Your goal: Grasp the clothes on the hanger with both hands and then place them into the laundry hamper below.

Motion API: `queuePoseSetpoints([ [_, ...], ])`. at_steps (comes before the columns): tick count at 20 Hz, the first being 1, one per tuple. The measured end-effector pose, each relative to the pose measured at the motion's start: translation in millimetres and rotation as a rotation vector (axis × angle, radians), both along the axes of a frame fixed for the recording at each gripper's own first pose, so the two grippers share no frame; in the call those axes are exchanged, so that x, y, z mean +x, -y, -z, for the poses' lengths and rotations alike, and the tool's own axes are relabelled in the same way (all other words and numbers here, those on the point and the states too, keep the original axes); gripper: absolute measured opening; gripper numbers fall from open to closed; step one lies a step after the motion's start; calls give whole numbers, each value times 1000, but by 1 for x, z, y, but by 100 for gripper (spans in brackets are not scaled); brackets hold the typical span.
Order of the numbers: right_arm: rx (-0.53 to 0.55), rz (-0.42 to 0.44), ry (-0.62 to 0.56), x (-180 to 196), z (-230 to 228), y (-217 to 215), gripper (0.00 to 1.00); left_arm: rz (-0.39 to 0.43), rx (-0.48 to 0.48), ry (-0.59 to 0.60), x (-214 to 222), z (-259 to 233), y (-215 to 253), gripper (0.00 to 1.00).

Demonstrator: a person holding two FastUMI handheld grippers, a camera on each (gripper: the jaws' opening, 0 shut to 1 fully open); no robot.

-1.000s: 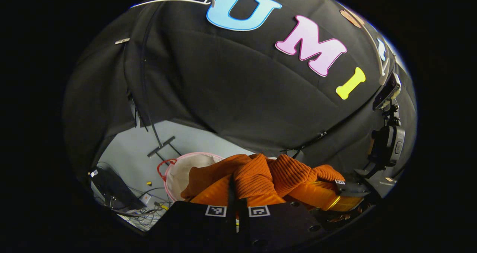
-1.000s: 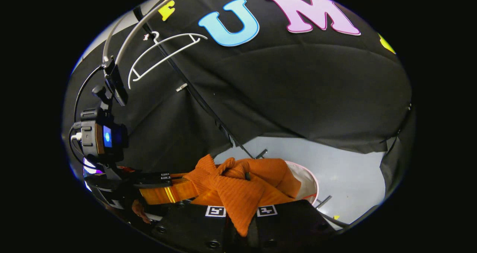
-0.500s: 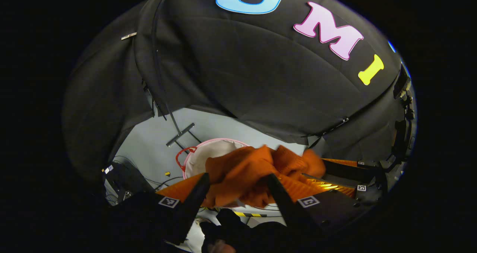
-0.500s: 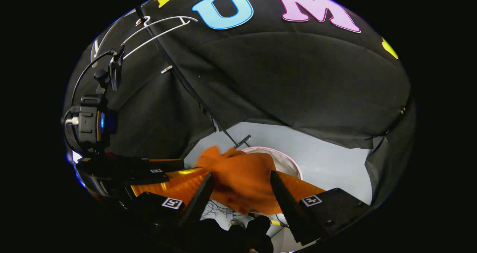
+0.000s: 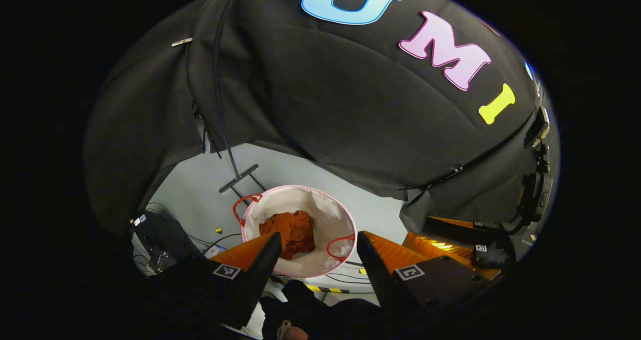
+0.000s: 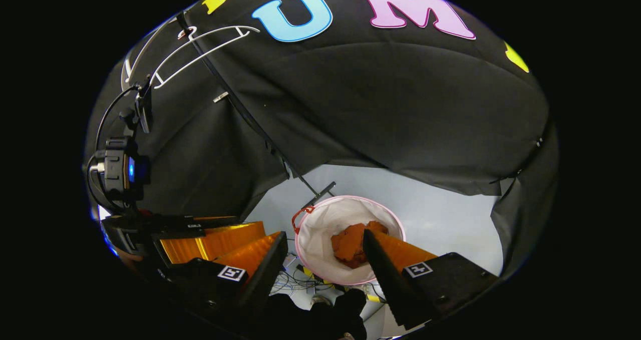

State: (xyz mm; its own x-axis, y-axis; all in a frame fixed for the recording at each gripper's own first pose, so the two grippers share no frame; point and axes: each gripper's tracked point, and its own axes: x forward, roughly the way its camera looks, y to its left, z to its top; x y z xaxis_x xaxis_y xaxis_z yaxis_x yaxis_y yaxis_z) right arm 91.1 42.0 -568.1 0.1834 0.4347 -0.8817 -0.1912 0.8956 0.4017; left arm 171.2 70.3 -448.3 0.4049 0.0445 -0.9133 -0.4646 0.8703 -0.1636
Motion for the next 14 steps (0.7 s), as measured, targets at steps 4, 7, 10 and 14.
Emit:
queuePoseSetpoints([
  [4,16,21,27,-6,-20,-8,99,35,-22,24,-12,-15,12,96],
  [7,23,42,68,-14,-42,-15,99,73,-29,73,-20,-33,17,96],
  [10,11,84,115,-23,-66,-17,99,113,-18,142,-34,-60,16,96],
  [14,6,142,167,-52,-99,-28,99,151,-15,249,-56,-102,15,96],
])
